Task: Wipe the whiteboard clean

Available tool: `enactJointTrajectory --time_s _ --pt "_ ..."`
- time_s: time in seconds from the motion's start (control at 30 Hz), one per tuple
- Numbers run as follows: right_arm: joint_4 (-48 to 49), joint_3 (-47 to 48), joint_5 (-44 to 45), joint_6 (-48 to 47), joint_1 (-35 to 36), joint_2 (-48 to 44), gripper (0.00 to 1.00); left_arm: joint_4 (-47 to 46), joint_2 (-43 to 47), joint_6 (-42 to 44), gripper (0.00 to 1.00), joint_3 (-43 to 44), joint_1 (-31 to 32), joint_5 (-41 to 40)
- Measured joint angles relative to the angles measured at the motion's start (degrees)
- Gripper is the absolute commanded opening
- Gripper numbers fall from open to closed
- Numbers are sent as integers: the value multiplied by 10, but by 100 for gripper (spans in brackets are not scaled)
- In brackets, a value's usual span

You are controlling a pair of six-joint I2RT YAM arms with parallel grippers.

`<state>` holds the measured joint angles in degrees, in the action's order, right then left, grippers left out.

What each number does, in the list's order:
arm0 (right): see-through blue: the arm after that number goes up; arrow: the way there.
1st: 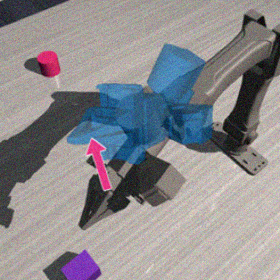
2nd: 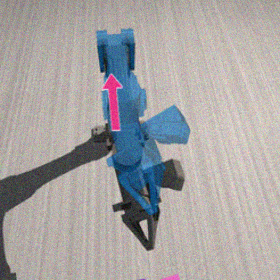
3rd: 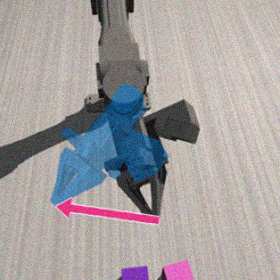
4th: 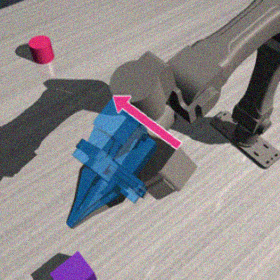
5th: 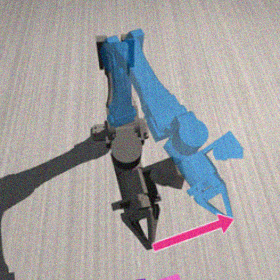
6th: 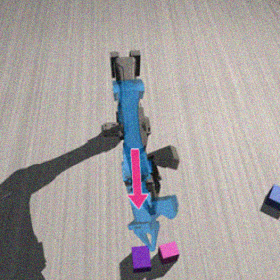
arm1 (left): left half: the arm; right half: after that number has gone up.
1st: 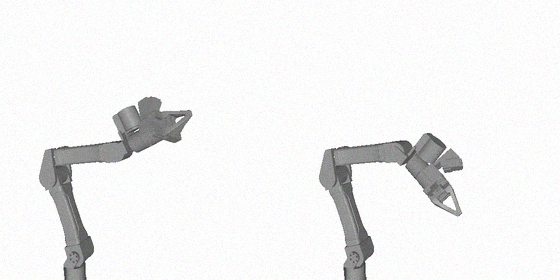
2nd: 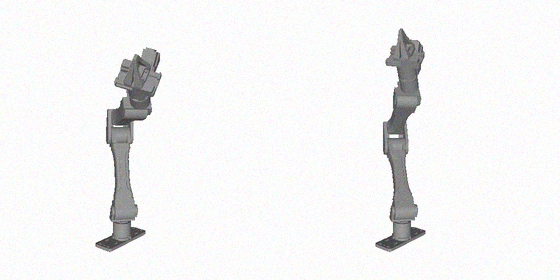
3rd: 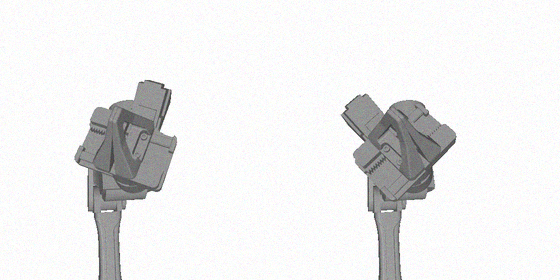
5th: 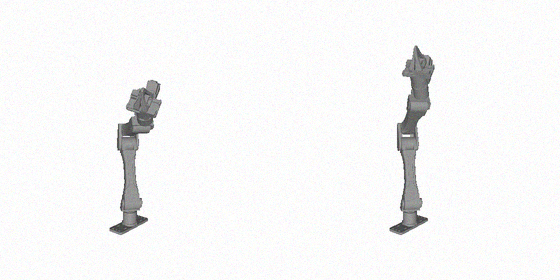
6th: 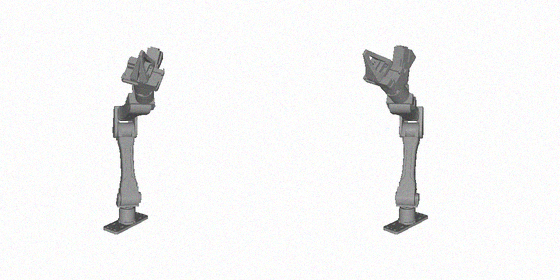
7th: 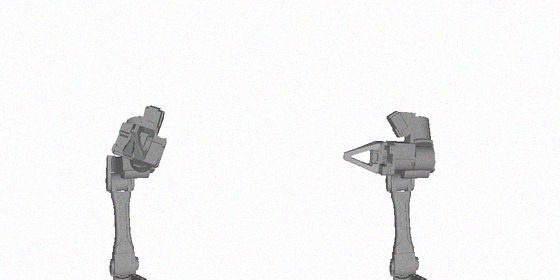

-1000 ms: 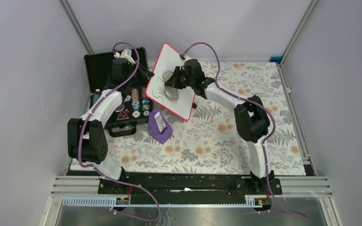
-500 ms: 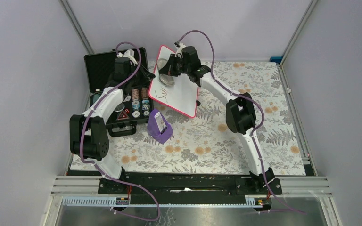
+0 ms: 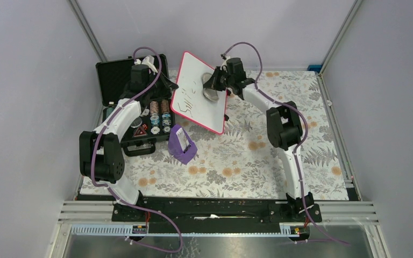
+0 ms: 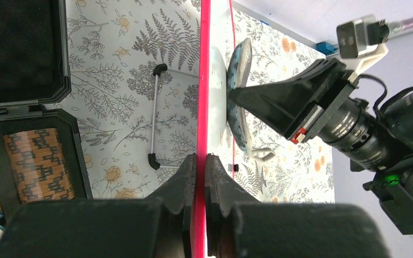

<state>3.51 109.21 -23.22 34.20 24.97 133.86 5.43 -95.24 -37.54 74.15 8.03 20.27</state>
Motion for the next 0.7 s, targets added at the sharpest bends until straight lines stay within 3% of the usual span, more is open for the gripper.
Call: enactJointTrajectory --time_s 0.23,0.33,0.53,0.7 --pt "-106 185 30 -60 33 68 0 7 0 0 0 0 0 0" --pt "-107 227 32 -72 56 80 0 11 0 0 0 0 0 -1" --pt "-90 234 29 -72 71 80 0 15 0 1 0 0 0 -7" --pt "-25 158 13 -48 57 59 0 15 0 0 0 0 1 -8"
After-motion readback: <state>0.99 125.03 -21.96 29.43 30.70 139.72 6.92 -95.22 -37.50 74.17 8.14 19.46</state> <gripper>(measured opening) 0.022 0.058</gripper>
